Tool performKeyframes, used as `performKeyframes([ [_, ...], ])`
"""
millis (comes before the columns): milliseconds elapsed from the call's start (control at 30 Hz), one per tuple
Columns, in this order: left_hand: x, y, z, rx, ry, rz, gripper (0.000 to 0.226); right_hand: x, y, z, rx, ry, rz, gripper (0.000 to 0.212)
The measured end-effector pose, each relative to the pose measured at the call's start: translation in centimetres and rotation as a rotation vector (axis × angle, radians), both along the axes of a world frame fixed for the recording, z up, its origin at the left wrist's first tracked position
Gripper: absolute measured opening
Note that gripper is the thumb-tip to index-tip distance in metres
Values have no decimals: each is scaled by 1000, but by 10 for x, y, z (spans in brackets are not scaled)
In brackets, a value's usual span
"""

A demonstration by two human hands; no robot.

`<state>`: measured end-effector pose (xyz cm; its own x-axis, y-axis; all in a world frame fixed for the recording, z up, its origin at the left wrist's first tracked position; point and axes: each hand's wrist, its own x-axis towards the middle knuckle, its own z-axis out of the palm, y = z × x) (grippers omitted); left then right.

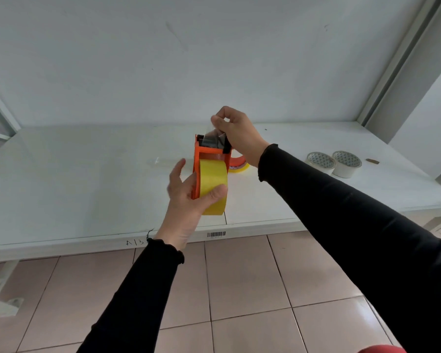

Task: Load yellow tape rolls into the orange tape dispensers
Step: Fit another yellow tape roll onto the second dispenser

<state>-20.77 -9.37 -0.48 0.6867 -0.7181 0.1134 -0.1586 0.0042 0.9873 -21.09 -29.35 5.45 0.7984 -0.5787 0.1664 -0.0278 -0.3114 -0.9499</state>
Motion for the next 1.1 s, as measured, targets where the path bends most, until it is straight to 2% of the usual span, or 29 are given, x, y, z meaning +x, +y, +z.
performKeyframes([
  [67, -1, 1, -2, -90, 190, -144, 52, 1, -1, 6, 36, 39, 63, 21],
  [133, 1, 0, -8, -113, 296, -227, 67, 3, -3, 11, 1, 105, 115, 21],
  [333, 4, 4, -11, -182, 357, -231, 29, 2, -27, 29, -30, 220, 93, 19],
  [500, 6, 4, -11, -247, 363, -245, 28, 7, -43, 20, 125, 160, -24, 14],
  [633, 5, 5, -9, -263, 419, -217, 67, 16, -53, 17, 133, 107, -144, 18],
  [733, 3, 7, -5, -329, 444, -203, 68, 14, -56, 16, 167, 129, -154, 18],
  [800, 3, 8, -3, -395, 442, -166, 61, 8, -46, 3, 288, 157, -109, 17],
  [867, 6, 8, 0, -462, 457, -119, 55, 4, -25, -23, 493, 152, -11, 16],
  [900, 8, 7, 0, -489, 459, -99, 54, 4, -13, -37, 580, 103, 52, 8],
  [933, 9, 6, 0, -508, 456, -79, 54, 4, -1, -50, 671, 39, 117, 13],
  [967, 10, 5, 1, -518, 450, -61, 53, 6, 13, -61, 766, -20, 192, 28],
  [1000, 10, 4, 2, -527, 442, -43, 53, 5, 29, -67, 841, -70, 257, 29],
  [1067, 9, 2, 3, -545, 436, 9, 53, 4, 59, -74, 1014, -156, 350, 17],
  [1100, 9, 1, 4, -564, 443, 28, 54, 4, 72, -76, 1097, -214, 336, 19],
])
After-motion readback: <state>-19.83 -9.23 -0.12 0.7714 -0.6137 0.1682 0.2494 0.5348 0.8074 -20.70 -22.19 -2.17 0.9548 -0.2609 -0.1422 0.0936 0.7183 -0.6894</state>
